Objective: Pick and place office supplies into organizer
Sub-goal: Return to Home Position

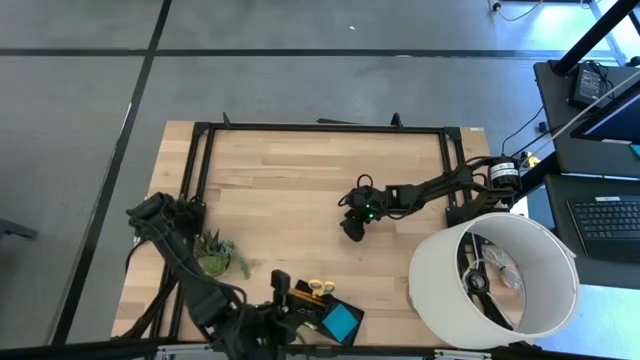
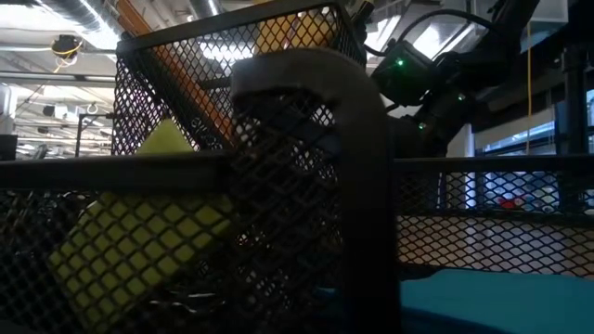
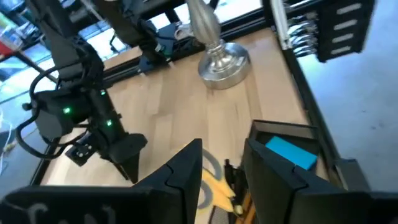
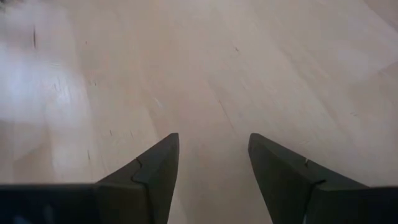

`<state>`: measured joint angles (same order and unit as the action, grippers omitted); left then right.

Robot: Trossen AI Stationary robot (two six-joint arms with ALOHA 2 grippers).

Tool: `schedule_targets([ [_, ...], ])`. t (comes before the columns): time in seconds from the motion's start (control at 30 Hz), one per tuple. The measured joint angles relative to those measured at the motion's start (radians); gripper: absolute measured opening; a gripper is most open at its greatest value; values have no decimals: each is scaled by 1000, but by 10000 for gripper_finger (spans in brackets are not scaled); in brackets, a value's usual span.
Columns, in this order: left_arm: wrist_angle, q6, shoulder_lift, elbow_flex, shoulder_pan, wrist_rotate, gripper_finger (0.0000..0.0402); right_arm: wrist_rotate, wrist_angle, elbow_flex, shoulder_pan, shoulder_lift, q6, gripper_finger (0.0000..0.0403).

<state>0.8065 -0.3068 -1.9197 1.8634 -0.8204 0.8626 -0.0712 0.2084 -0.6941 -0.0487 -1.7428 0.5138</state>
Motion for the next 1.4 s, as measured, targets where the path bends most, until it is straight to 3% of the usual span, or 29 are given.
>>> schedule_targets([
  [0.23, -2, -5, 0, 0, -16, 33, 106, -9, 14, 1, 0, -1, -27, 200],
  [0.43, 33, 17, 0, 0, -16, 1, 103, -13, 27, 1, 0, -2, -77, 200],
  [0.6, 188, -91, 22, 0, 6, 127, 103, -17, 174, 2, 0, -4, -162, 200],
  [0.77, 429, -256, 97, 0, 71, 90, 103, -15, 378, 2, 0, -4, -306, 200],
  [0.93, 526, -265, 189, 0, 146, 69, 106, -12, 504, 1, -2, -2, -453, 200],
  [1.13, 525, -195, 333, 0, 198, 47, 103, -25, 472, 1, -21, 4, -472, 200],
  [1.4, 525, -179, 554, 0, 272, 64, 104, -207, 353, 1, -71, 131, -448, 200],
])
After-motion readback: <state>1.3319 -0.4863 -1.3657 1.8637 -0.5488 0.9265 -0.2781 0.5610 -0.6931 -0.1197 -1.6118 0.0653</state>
